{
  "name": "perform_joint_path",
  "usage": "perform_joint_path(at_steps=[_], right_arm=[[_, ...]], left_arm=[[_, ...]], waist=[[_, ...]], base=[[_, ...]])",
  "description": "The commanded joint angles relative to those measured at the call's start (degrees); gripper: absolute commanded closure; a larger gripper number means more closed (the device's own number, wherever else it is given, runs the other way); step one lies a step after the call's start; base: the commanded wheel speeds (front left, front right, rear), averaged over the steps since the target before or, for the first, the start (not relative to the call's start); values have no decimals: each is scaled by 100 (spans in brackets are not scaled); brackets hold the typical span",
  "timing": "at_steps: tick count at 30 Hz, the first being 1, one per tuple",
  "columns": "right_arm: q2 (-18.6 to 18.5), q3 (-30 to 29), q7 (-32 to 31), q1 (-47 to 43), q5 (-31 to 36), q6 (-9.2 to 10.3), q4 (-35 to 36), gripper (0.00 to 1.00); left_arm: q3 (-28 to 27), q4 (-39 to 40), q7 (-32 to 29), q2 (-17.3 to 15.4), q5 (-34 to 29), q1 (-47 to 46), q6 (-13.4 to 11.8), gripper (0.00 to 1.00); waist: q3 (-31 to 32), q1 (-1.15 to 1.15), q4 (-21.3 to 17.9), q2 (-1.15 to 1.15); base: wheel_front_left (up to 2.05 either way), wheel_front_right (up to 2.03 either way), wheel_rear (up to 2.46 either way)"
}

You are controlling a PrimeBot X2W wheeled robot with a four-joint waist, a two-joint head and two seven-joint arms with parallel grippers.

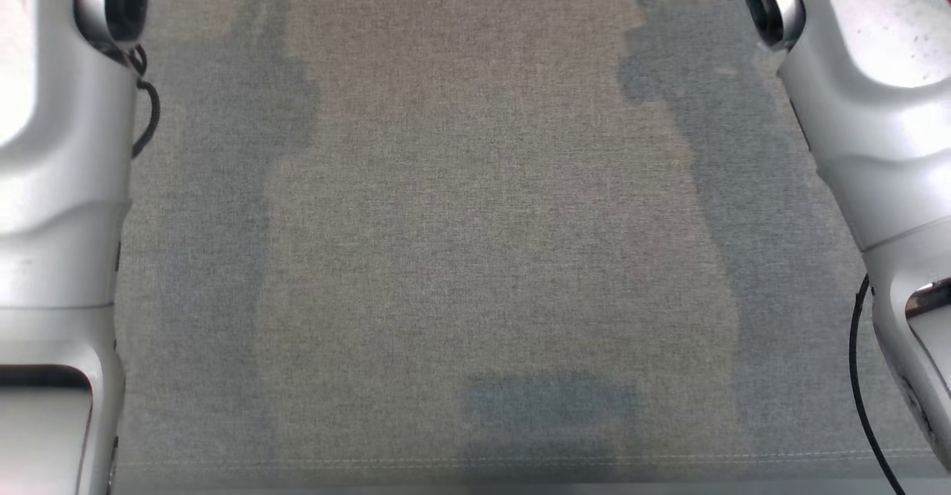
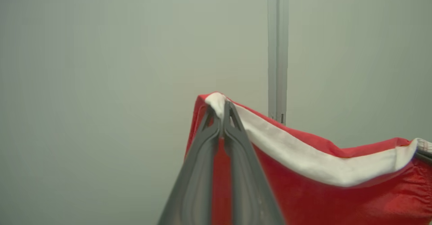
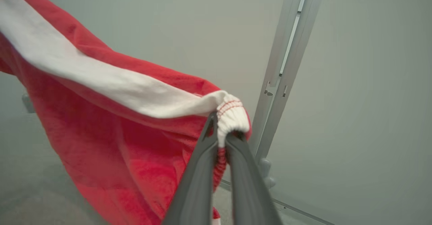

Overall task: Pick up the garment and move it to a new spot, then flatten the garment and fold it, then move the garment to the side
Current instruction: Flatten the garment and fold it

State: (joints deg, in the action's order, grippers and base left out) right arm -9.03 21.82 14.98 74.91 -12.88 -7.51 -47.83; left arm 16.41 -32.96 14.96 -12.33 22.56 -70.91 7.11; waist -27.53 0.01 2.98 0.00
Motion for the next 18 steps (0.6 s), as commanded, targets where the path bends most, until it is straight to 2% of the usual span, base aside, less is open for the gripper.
perform_joint_path(at_steps=[1,5,11,18], right_arm=[[-39,46,22,-165,41,4,41,100],[-139,161,24,-506,-90,4,304,100],[-368,342,25,-1116,-439,4,992,100],[-696,413,24,-2440,-834,4,2056,100]], left_arm=[[-17,38,26,12,-31,143,27,100],[-49,346,27,42,93,567,37,100],[-42,1163,27,-170,369,1426,39,100],[-251,2190,24,-298,548,2976,37,100]], waist=[[-289,-1,183,0],[-336,-1,157,0],[-240,-1,86,0],[133,-1,50,0]], base=[[0,0,0],[0,0,0],[0,0,0],[0,0,0]])
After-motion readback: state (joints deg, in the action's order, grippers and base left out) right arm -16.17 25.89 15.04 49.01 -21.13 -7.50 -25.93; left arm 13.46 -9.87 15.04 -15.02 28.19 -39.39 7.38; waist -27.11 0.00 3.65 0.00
